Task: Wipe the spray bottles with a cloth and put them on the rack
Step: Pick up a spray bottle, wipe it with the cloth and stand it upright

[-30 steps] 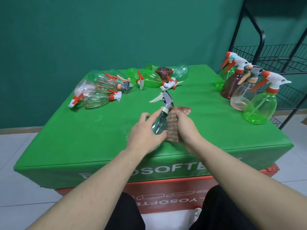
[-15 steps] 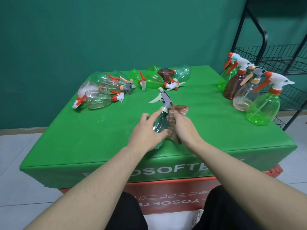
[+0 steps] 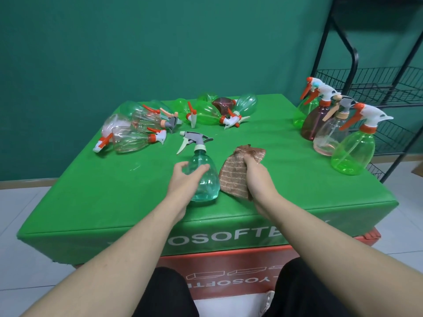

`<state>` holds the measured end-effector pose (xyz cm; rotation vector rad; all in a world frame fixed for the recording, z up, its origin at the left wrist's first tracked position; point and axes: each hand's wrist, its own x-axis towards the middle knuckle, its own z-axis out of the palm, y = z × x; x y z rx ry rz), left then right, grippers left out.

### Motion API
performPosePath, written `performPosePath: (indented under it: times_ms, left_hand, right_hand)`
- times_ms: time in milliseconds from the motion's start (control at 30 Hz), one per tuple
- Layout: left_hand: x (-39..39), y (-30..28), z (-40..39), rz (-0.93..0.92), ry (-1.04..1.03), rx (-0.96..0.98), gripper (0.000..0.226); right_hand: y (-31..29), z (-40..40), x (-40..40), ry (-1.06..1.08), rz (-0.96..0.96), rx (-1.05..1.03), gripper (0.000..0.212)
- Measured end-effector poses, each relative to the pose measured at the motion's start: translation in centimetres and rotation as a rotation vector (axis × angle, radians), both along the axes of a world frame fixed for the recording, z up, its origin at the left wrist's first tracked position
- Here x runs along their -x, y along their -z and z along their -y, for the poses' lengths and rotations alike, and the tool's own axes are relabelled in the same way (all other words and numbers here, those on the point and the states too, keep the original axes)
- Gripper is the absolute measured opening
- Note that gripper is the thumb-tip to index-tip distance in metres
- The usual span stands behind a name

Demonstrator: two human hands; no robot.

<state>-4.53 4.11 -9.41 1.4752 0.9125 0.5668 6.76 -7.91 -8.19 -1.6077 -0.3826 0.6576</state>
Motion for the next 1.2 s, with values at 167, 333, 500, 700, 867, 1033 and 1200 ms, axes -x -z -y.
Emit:
performPosePath:
  times_ms: [167, 333, 500, 700, 867, 1033, 1200]
  left_hand:
    - [-0.2, 0.1, 0.8, 0.245, 0.010, 0.405, 0.040]
    - [-0.3, 0.9, 1.2, 0.287, 0.112, 0.423, 0.042]
    - [-0.1, 1.4, 1.2, 0.299, 0.092, 0.385, 0.037]
    - [-0.3, 2.4, 1.4, 0.284, 0.105, 0.287, 0.054]
    - [-0.4, 2.7, 1.7, 0.297, 0.085, 0.221, 0.091]
    - [-0.3, 2.8, 1.6, 0.332, 0.116, 0.209, 0.072]
    - [-0.3, 2.7, 1.7, 0.361, 0.064, 0.249, 0.063]
  right_hand:
    - [-1.9, -1.7, 0.6, -0.028, 0.208, -0.020, 0.046]
    - [-1.9, -3.6, 1.6, -0.220, 0.510, 0.099, 0.039]
    - [-0.5, -2.8, 2.1, -0.303, 0.662, 0.071, 0.030]
    - [-0.5, -2.8, 1.8, -0.317, 0.680, 0.067, 0.038]
    - [-0.3, -3.4, 1.7, -0.274, 0.615, 0.071, 0.036]
    - [0.9, -1.6, 2.5, -0.283, 0.659, 0.067, 0.043]
    - [2.5, 0.4, 3.0, -0.349, 0.785, 0.068, 0.058]
